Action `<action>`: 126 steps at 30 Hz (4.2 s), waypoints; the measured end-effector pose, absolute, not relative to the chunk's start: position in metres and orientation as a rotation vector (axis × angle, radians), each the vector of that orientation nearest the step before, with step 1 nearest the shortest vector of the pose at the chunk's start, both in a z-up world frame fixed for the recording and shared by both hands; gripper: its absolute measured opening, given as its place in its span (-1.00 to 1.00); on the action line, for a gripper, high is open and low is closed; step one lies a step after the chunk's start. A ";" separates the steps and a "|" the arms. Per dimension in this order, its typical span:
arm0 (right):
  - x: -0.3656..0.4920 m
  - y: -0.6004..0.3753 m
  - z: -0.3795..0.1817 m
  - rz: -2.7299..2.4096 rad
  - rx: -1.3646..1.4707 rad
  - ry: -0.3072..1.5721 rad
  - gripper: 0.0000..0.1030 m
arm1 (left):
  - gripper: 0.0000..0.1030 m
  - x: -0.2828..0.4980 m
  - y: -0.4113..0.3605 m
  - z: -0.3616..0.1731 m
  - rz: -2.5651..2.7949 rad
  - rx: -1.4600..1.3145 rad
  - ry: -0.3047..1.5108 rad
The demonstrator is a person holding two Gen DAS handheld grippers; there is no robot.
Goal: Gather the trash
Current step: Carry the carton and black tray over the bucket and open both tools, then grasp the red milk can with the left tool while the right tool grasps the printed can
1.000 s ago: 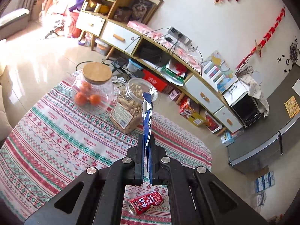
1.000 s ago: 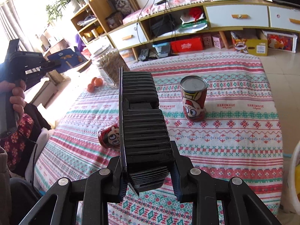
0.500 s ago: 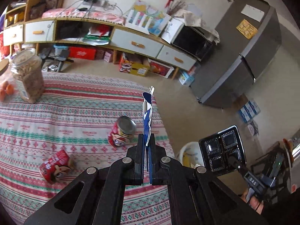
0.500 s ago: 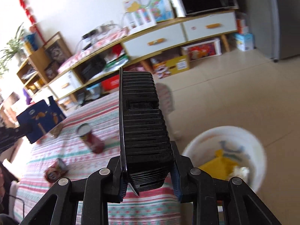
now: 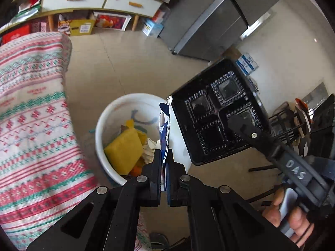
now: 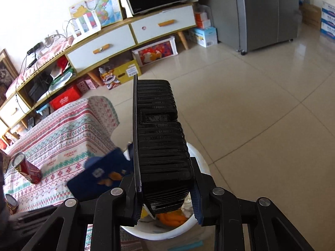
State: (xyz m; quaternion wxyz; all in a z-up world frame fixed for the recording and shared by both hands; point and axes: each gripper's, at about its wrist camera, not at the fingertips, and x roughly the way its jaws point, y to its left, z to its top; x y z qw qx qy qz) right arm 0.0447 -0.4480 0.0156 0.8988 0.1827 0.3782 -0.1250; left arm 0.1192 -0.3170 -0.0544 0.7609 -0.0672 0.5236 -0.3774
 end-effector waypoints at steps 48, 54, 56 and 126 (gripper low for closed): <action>0.088 -0.449 -0.023 -0.272 0.348 0.974 0.12 | -0.27 0.146 -0.177 -0.005 -0.570 -0.240 1.101; 0.086 -0.427 -0.006 -0.190 0.345 0.904 0.12 | -0.27 0.141 -0.130 0.021 -0.516 -0.217 1.072; 0.082 -0.420 -0.007 -0.157 0.374 0.898 0.12 | -0.27 0.142 -0.106 0.029 -0.485 -0.224 1.069; 0.250 -0.123 -0.067 0.230 0.124 0.823 -0.26 | 0.17 0.199 0.076 -0.062 -0.301 -0.034 1.214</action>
